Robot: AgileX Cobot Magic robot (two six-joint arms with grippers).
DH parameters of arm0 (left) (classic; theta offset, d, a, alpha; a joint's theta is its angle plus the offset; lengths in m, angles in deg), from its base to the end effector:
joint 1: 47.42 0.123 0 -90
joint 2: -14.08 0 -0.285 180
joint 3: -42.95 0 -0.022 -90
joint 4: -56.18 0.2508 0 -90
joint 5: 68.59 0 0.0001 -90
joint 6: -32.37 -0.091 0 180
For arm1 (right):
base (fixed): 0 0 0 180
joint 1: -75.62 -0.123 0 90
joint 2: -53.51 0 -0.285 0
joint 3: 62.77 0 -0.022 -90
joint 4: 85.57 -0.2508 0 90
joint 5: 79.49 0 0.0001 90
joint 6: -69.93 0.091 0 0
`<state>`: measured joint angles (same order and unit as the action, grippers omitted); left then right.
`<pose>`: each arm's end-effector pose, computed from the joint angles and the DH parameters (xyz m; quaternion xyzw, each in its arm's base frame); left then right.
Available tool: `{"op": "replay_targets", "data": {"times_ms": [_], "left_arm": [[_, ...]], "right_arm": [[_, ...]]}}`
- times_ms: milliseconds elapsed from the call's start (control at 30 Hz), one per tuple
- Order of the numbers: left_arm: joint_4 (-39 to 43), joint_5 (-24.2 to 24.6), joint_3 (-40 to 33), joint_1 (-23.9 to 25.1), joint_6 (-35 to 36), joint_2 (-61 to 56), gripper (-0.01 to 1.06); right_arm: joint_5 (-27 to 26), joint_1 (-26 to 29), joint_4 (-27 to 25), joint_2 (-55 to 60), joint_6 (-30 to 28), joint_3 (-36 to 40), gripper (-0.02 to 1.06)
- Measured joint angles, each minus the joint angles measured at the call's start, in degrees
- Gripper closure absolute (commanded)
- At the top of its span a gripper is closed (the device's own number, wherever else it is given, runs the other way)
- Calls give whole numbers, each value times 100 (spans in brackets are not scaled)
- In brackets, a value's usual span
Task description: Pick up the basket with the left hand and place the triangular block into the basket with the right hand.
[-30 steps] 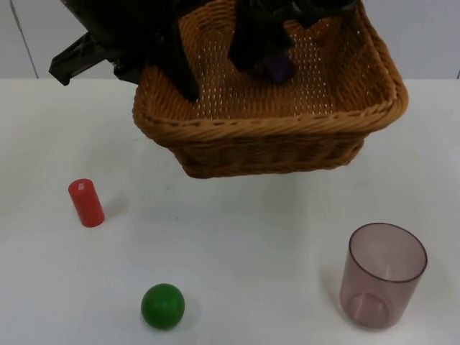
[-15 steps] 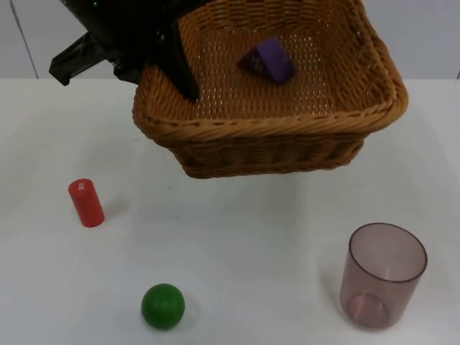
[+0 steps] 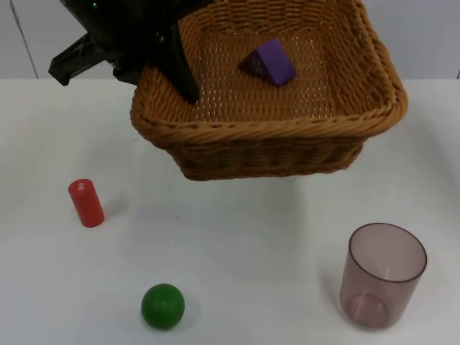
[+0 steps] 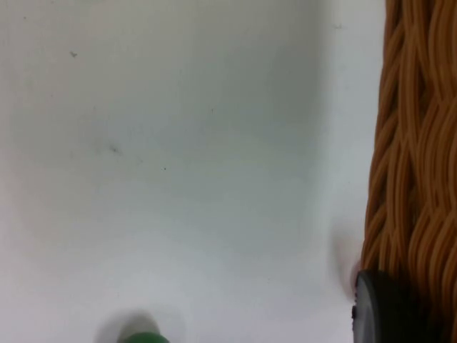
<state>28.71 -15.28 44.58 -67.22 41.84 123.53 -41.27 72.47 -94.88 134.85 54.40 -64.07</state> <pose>0.3388 -0.1578 0.2576 -0.0220 0.9642 -0.2445 0.1007 0.2794 0.0245 0.4274 -0.1103 0.8489 0.0202 0.5166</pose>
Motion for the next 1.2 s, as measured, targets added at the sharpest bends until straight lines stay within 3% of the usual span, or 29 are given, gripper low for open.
{"op": "replay_targets", "data": {"times_ms": [100, 200, 300, 400, 467, 733, 1200], "left_arm": [[0, -39, 0, 0, 0, 0, 105], [0, -52, 0, 0, 0, 0, 105], [0, -52, 0, 0, 0, 0, 105], [0, -52, 0, 0, 0, 0, 105], [0, -52, 0, 0, 0, 0, 105], [0, -52, 0, 0, -11, 0, 105], [-123, -414, 0, 0, -23, 303, 105]], "right_arm": [[-88, 544, 10, -521, 13, 531, 0], [-189, 681, 102, -850, 36, 720, 0], [-226, 680, 439, -1048, 251, 747, 0], [-202, 615, 1264, -1152, 878, 769, 0], [-150, 615, 1486, -1167, 1085, 846, 0], [-164, 615, 988, -1379, 822, 1056, 0], [-45, 615, 782, -1412, 744, 1113, 0]]}}
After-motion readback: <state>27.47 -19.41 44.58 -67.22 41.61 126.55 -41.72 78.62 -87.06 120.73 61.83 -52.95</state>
